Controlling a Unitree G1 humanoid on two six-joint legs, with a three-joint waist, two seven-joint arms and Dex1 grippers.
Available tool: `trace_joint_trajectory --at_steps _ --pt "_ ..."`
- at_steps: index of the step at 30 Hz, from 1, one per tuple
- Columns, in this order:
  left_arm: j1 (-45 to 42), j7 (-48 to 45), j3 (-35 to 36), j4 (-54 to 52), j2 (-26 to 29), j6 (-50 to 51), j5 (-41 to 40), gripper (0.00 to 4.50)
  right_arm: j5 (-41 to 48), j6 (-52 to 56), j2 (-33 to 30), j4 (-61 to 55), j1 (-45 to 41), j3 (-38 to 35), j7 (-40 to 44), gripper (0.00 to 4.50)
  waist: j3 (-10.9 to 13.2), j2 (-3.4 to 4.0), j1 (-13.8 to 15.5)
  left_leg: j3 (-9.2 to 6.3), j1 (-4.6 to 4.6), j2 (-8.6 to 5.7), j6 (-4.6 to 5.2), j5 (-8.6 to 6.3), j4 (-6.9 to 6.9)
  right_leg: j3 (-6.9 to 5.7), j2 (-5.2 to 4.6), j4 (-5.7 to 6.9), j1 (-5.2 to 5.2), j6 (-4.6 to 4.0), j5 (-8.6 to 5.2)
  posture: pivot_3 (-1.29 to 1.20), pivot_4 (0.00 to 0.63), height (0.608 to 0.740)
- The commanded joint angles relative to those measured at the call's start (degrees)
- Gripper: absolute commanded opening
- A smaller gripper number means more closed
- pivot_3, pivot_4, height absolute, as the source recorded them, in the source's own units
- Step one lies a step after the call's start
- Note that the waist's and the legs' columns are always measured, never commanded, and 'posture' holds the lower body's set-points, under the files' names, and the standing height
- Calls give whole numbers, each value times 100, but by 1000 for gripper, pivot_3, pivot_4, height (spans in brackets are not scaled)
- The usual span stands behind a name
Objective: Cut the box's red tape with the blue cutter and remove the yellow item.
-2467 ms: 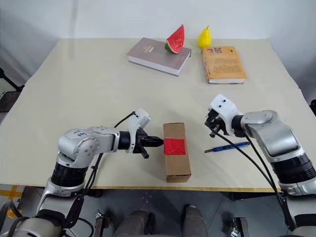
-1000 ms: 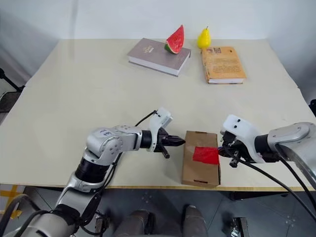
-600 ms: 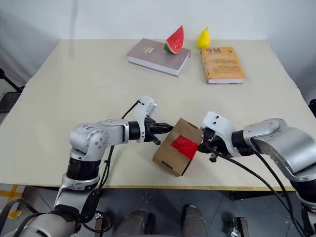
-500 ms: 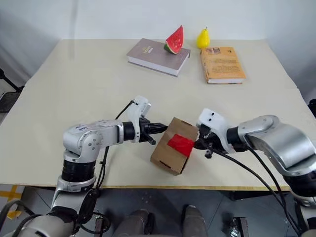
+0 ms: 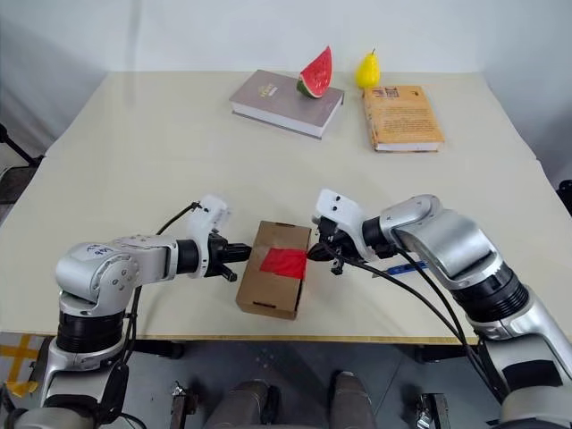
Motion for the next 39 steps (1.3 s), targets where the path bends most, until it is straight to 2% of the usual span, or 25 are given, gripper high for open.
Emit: trace_joint_trajectory --at_steps 1,5,10,13,16,23,27,35,39 --pt "-65 -37 186 43 163 -217 22 0 -249 -361 253 287 -247 80 39 17 1 -1 -11 0 0 1 0 0 0 -1 1 1 0 0 0 0 150 740" --pt "-35 -112 27 125 334 -372 38 0 -420 -511 495 612 -358 44 21 17 1 -1 -44 0 1 3 -1 0 0 -2 3 6 -2 0 0 0 150 740" --pt "-8 -175 -105 280 438 -541 79 0 -534 -465 454 537 -280 -52 -2 17 1 -1 -70 -2 0 2 -1 0 0 -3 1 7 -2 0 0 0 150 740" --pt "93 -245 -174 306 554 -585 87 0 -778 -524 411 449 -195 -136 -323 17 0 -1 -102 -2 1 2 -1 0 0 -4 1 8 -2 0 0 0 150 740" --pt "390 -488 -252 255 794 -746 41 0 -749 -320 445 511 -122 -622 -739 569 0 -1 -131 -2 0 2 -1 0 0 -2 0 9 -3 0 0 0 150 740" --pt "613 -949 14 -304 801 -941 -462 0 -578 191 101 31 37 -1366 -1046 2982 1 -1 -130 0 -1 3 -1 0 0 3 -3 7 -3 0 0 0 150 740" --pt "363 -926 441 -285 701 -1041 -670 0 -178 880 300 -540 133 -1947 -1345 4401 0 -1 -127 -1 -1 5 -1 0 0 9 -3 8 -3 0 0 0 150 740" --pt "-180 -1233 534 -39 956 -936 -1023 0 41 1295 627 -1077 671 -2009 -1858 4482 1 -2 -131 -1 1 2 0 -1 -2 18 -2 10 -3 -1 0 0 150 740" --pt "-355 -1475 85 -22 937 -969 -1104 0 309 1598 718 -1407 833 -1974 -1896 4482 1 -1 -129 0 0 0 0 0 -2 18 -2 10 -3 -1 0 0 150 740"
